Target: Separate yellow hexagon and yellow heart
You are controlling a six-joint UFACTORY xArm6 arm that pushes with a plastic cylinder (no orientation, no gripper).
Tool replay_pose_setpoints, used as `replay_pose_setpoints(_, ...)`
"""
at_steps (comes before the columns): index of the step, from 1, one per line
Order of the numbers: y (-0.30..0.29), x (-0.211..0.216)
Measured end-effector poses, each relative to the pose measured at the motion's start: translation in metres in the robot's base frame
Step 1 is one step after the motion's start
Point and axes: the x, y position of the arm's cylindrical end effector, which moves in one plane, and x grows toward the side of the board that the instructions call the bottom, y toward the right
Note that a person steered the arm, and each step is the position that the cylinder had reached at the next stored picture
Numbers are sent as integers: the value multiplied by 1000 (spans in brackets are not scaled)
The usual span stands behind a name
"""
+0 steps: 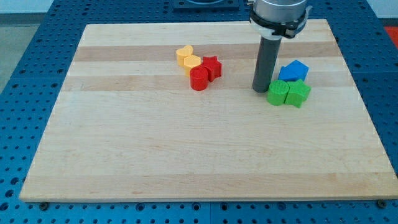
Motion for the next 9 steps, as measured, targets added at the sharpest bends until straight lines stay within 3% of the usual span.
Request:
replay_pose_setpoints(2,-4,-57)
replay_pose_setpoints(3,-11,-58)
replay_pose_setpoints(5,-115,-57)
replay_pose_setpoints(7,-110,-64)
replay_pose_setpoints(8,-86,-115)
replay_pose_setpoints(9,-124,-160)
